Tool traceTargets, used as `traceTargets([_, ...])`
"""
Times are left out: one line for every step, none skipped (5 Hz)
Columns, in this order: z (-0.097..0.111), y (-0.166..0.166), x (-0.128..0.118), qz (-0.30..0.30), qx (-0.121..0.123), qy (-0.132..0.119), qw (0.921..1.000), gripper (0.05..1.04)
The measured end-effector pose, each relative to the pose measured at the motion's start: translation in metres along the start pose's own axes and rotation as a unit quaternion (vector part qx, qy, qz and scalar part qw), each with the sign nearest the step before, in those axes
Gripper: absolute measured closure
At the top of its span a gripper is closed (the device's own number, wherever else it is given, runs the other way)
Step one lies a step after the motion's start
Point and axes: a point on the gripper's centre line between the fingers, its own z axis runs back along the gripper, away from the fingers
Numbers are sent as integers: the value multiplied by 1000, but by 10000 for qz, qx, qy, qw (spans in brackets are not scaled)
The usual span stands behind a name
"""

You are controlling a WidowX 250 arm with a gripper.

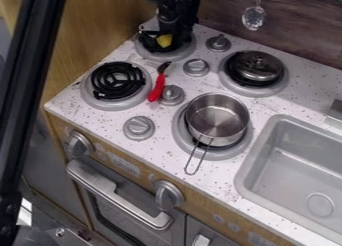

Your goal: Put yellow object on bottom left burner

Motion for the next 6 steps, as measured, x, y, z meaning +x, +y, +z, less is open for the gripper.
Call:
traceTargets([-7,-3,1,108,-39,-12,9999,159])
traceTargets([-9,-2,-2,49,-22,-5,10000,435])
traceTargets([-9,-2,-7,-3,-78,35,10000,506])
traceTargets([-4,1,-14,-143,-146,154,9997,506])
traceTargets([10,7,-22,-578,-305,294,9974,506])
traceTargets([38,35,-25,-1148,-722,381,9900,506])
